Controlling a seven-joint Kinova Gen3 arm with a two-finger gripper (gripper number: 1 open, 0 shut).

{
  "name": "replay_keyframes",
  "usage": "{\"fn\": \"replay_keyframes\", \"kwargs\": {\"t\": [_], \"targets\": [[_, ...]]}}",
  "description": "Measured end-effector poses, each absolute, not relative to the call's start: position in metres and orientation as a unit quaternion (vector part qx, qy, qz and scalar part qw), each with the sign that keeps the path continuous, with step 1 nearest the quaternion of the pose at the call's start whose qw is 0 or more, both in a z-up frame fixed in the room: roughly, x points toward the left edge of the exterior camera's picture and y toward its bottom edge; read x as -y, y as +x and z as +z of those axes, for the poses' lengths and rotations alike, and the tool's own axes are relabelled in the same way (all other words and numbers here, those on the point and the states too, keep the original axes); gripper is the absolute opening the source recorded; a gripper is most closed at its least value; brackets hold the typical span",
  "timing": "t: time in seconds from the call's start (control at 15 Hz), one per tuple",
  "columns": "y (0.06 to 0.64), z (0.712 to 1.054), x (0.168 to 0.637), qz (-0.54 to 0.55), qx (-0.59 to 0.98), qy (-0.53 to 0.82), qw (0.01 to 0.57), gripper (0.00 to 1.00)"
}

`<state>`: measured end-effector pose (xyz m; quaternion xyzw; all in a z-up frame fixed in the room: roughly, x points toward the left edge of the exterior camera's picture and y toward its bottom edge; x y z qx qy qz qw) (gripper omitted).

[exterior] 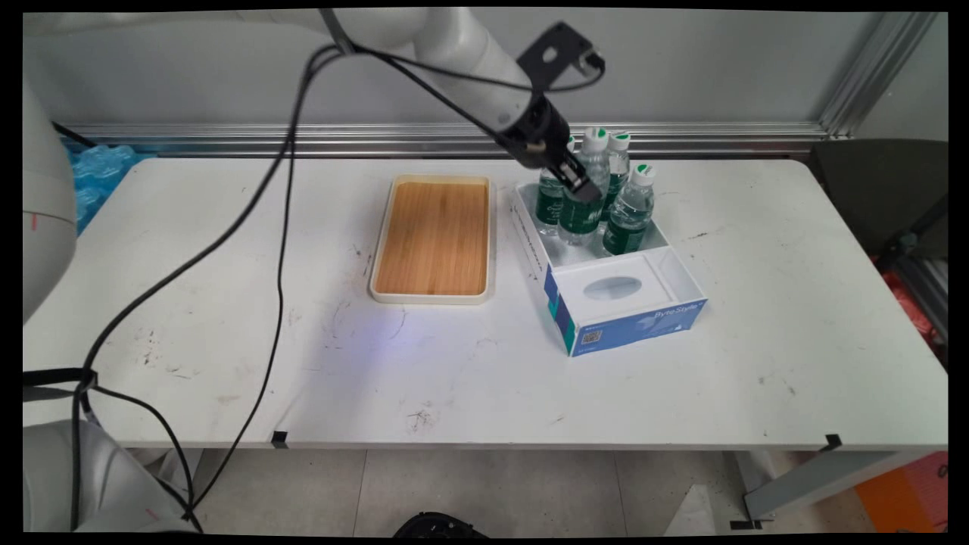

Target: Place the picked object on the tray

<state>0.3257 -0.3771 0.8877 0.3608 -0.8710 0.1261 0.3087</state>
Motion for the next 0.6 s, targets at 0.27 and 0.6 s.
{"fn": "replay_keyframes", "kwargs": {"t": [0.27, 0.6], "targets": [[0.340, 0.920, 0.363, 0.127, 0.870, 0.355, 0.318, 0.00], [0.378, 0.958, 0.337, 0.134, 0.877, 0.337, 0.316, 0.00]]}}
